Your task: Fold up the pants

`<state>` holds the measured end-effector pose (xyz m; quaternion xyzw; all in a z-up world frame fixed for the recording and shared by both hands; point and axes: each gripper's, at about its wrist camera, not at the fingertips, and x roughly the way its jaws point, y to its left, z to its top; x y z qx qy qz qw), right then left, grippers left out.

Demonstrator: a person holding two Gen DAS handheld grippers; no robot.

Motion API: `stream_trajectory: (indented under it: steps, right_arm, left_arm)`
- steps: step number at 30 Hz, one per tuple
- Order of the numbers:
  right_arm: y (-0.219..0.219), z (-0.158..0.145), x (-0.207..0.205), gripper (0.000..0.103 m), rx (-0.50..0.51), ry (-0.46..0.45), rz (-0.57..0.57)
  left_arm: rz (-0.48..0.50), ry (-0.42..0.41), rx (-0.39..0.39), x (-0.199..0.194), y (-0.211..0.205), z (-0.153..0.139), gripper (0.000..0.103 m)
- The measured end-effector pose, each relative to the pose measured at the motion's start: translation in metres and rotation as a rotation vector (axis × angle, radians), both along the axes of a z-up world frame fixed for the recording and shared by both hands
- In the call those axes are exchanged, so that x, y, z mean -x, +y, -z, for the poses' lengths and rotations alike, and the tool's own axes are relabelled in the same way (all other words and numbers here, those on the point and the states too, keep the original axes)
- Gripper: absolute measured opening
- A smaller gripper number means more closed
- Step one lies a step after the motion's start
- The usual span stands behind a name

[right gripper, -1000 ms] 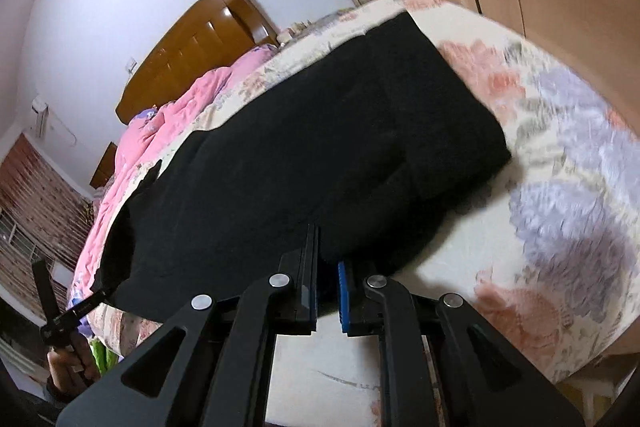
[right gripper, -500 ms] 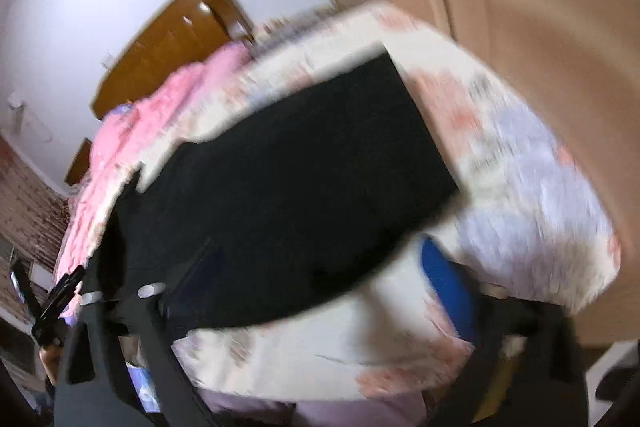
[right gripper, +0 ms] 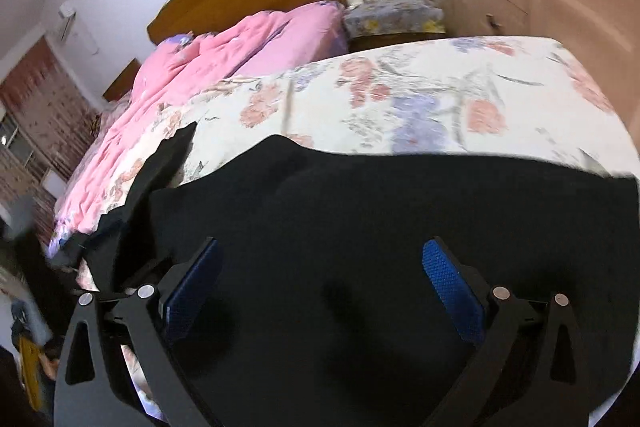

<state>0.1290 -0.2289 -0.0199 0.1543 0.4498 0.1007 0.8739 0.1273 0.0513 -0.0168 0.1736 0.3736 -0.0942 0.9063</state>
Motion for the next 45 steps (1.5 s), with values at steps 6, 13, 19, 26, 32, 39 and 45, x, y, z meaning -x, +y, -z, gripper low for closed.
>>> stream_trajectory:
  steps: [6,13,19,26,32,39,45]
  right_arm:
    - [0.047,0.017,-0.034,0.099,0.227,-0.009,-0.056]
    - [0.061,0.042,-0.04,0.099,0.239,0.02,-0.064]
    - [0.056,0.053,-0.047,0.099,0.199,0.047,-0.054]
    - [0.055,0.052,-0.046,0.099,0.184,0.04,-0.049]
    - [0.054,0.052,-0.046,0.099,0.175,0.038,-0.047]
    - [0.053,0.053,-0.046,0.099,0.171,0.037,-0.042]
    - [0.055,0.053,-0.046,0.099,0.192,0.039,-0.04]
  left_arm:
    - [-0.182,0.12,0.086,-0.101,0.063,-0.01,0.101]
    - [-0.241,0.348,-0.013,-0.172,0.09,0.039,0.065]
    - [-0.296,0.204,0.085,-0.142,0.13,0.018,0.01]
    - [-0.47,-0.008,0.304,-0.034,0.218,-0.026,0.009]
    - [-0.645,0.053,0.421,0.027,0.294,0.03,0.041]
    - [-0.578,-0.083,0.286,0.063,0.282,0.015,0.091]
    - [-0.349,-0.112,-0.078,0.018,0.196,-0.004,0.097]
